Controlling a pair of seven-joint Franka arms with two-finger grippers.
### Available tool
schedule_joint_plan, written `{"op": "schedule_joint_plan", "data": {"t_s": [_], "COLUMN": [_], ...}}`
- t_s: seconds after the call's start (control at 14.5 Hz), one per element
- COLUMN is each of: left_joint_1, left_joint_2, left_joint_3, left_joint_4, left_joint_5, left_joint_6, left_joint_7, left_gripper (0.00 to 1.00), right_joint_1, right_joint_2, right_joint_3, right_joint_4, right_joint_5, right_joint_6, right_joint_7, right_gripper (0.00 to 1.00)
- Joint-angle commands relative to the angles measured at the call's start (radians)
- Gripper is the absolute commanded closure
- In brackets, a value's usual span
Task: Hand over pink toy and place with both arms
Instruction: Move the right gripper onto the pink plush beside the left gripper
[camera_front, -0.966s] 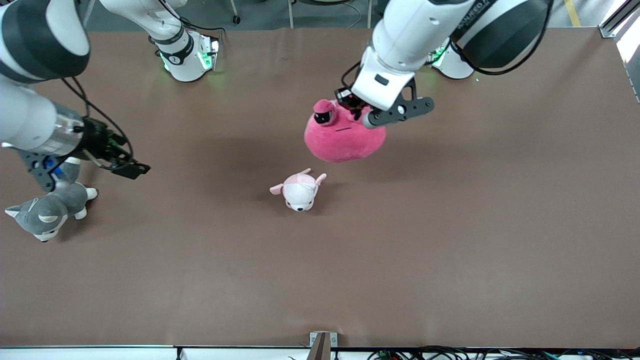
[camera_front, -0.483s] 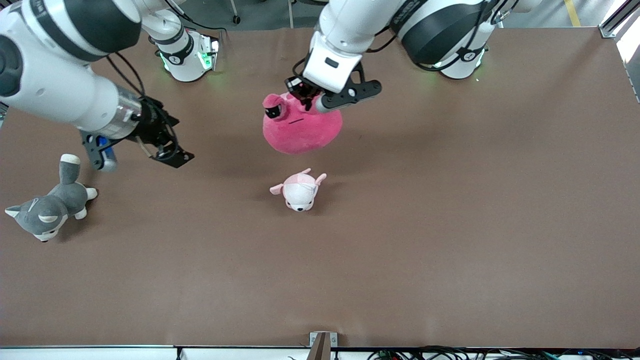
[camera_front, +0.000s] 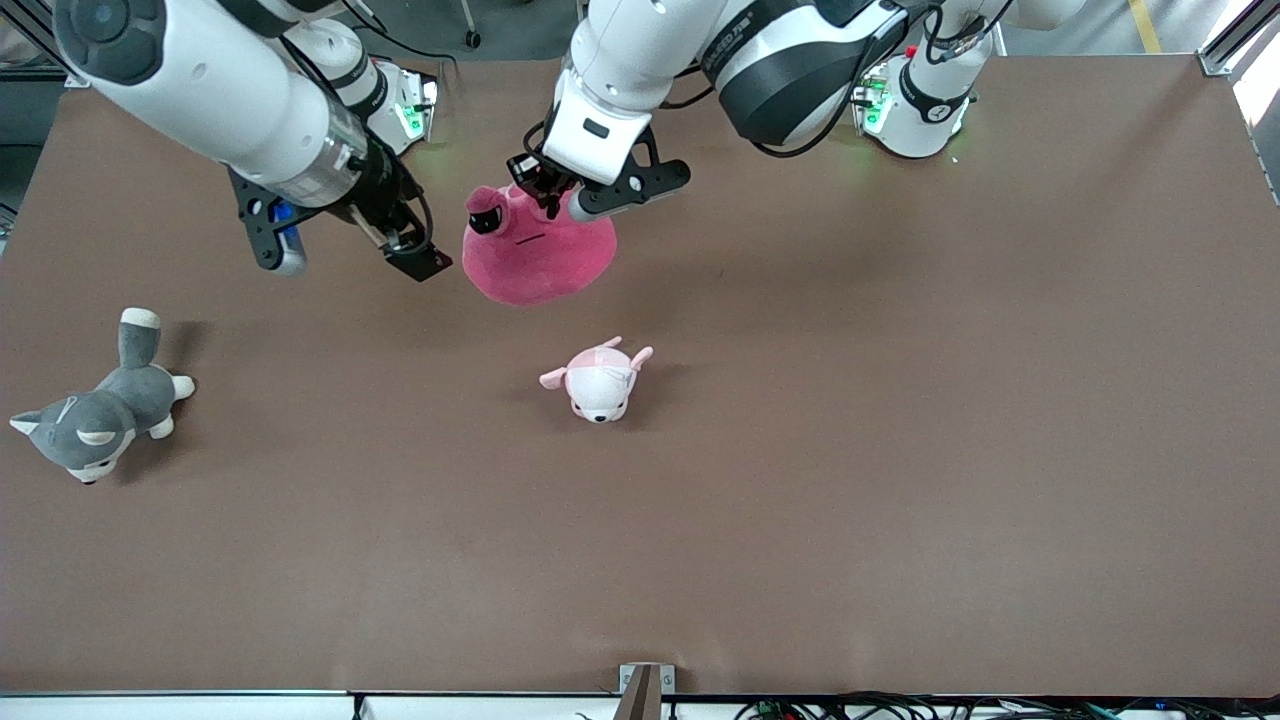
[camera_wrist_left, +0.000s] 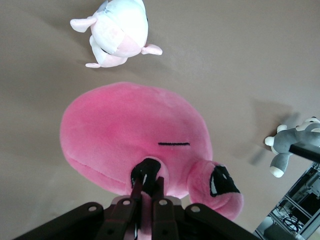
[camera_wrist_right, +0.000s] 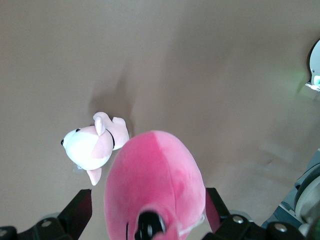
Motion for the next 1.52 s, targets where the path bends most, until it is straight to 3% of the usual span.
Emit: {"op": "schedule_joint_plan", "data": {"t_s": [0.0, 0.55, 0.76, 0.97, 1.45], "left_joint_1": [-0.036, -0.037, -0.037, -0.037, -0.037], "left_joint_2": [0.009, 0.006, 0.006, 0.006, 0.004], "left_joint_3": [0.031, 0.031, 0.031, 0.031, 0.031], "left_joint_4": [0.034, 0.032, 0.032, 0.031, 0.031], "left_joint_5": [-0.007, -0.007, -0.007, -0.007, -0.007], "left_joint_6": [0.005, 0.004, 0.004, 0.004, 0.002], "left_joint_7": [-0.019, -0.027, -0.027, -0.027, -0.027], "left_gripper": [1.00, 1.00, 1.00, 1.00, 1.00], "right_joint_1": [0.031, 0.085, 0.086, 0.091, 0.106], "right_joint_2": [-0.033, -0.086, -0.088, -0.088, -0.085], "right_joint_3": [-0.010, -0.010, -0.009, -0.009, -0.009], "right_joint_4": [-0.034, -0.164, -0.167, -0.167, -0.169], "right_joint_5": [0.016, 0.016, 0.016, 0.016, 0.017], "right_joint_6": [0.000, 0.052, 0.051, 0.054, 0.066], "right_joint_7": [0.036, 0.036, 0.036, 0.036, 0.036], "right_gripper": [0.00, 0.03, 0.05, 0.15, 0.18]}}
